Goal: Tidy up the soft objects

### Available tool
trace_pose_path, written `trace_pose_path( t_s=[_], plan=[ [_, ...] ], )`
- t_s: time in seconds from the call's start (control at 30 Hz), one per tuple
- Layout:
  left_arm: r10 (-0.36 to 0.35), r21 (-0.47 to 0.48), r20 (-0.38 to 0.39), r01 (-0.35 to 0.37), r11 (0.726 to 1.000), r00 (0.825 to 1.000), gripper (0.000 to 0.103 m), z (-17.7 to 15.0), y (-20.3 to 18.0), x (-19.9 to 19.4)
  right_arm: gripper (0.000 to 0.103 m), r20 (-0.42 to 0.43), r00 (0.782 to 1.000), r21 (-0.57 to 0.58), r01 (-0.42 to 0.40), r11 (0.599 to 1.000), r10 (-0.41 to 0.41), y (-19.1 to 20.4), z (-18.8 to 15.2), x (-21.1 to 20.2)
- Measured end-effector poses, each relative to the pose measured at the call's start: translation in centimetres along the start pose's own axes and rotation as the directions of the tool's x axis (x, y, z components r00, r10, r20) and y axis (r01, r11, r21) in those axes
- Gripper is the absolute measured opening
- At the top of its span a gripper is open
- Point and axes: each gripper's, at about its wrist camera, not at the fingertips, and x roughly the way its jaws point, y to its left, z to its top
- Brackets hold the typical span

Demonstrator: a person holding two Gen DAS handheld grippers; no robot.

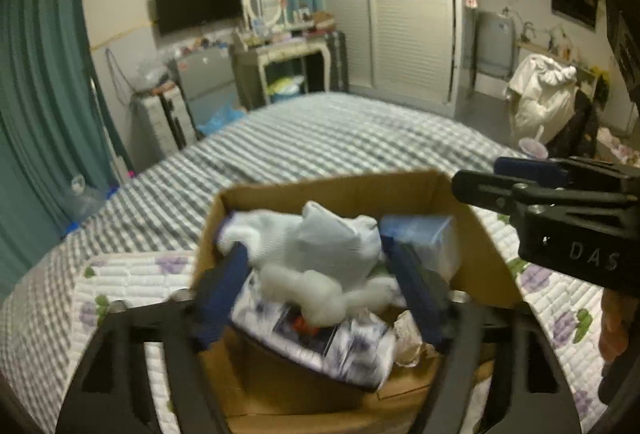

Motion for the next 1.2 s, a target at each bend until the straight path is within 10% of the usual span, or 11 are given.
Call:
trace_pose_path(
  t_s=[0.3,0.57,0.7,0.83,1.2],
  plan=[
    [0.008,-0.025,0.186,-0.003,1.0,0.982,0.08,4.4,1.0,-13.9,0.052,0.129,0.99,-0.001,0.048,0.999,-0.048,2.1,1.9,-13.1],
    [0.039,-0.033,0.406,-0.027,0.999,0.913,0.094,5.3,2.4,-28.8,0.069,0.331,0.94,-0.066,0.114,0.991,-0.086,7.4,2.8,-29.2],
    [0.069,-0.043,0.484,-0.055,0.998,0.873,0.1,3.7,3.3,-32.9,0.103,0.406,0.91,-0.069,0.121,0.99,-0.083,9.8,1.5,-33.8],
    [0.079,-0.051,0.541,-0.061,0.997,0.837,0.101,1.3,4.0,-34.8,0.103,0.403,0.913,-0.045,0.095,0.994,-0.069,11.3,-0.3,-35.0],
    [0.088,-0.107,0.428,-0.047,0.993,0.899,0.101,-4.1,6.6,-28.3,0.103,0.433,0.901,-0.011,0.051,0.999,-0.042,12.3,-6.6,-29.6]
  ],
)
